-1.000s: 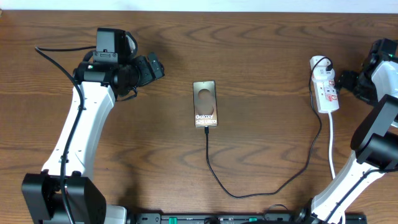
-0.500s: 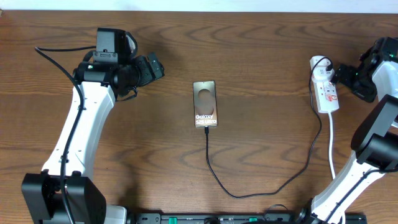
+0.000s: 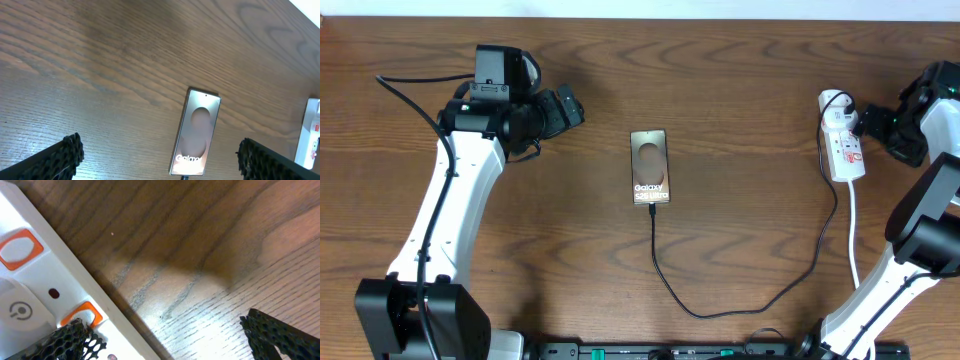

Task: Plug charger to phone and switch on socket
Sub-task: 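Press the orange switch on the power strip with the right gripper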

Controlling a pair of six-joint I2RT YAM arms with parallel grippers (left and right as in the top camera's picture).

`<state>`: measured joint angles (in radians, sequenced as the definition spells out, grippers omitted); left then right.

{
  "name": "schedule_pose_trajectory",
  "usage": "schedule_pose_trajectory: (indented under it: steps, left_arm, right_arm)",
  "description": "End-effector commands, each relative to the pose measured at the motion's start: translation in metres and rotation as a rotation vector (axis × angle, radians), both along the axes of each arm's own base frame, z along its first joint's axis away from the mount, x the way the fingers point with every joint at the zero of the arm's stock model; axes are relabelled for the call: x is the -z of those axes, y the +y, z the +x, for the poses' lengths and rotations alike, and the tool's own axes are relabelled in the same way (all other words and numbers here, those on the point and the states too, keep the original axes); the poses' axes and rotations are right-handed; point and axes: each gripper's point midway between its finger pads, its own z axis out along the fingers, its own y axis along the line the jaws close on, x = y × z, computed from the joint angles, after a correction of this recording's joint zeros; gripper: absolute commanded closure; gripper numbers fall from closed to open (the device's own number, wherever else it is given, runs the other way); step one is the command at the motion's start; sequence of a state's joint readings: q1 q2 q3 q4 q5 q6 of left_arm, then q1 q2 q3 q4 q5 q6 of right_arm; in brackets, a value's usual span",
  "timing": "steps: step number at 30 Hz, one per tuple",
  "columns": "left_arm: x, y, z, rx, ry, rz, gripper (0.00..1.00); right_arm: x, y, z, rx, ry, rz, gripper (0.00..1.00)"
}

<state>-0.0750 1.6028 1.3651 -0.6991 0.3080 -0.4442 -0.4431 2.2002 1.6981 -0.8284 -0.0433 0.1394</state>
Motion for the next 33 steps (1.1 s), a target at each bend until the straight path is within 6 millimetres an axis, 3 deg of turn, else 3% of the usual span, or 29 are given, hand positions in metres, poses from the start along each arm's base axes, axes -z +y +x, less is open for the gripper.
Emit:
schedule_pose_trajectory:
  steps: [1, 9, 33]
  left_arm:
    - [-0.010, 0.002, 0.002, -0.001, -0.030, 0.010, 0.00]
    - [-0.010, 0.002, 0.002, -0.001, -0.030, 0.010, 0.00]
    - [-0.010, 0.002, 0.002, -0.001, -0.030, 0.010, 0.00]
  right_arm:
    - [0.015, 0.019, -0.005, -0.039, 0.020, 0.064, 0.01]
    - [0.031, 0.022, -0.010, -0.039, 0.020, 0.064, 0.01]
    - [0.032, 0.050, -0.009, -0.059, 0.014, 0.172, 0.01]
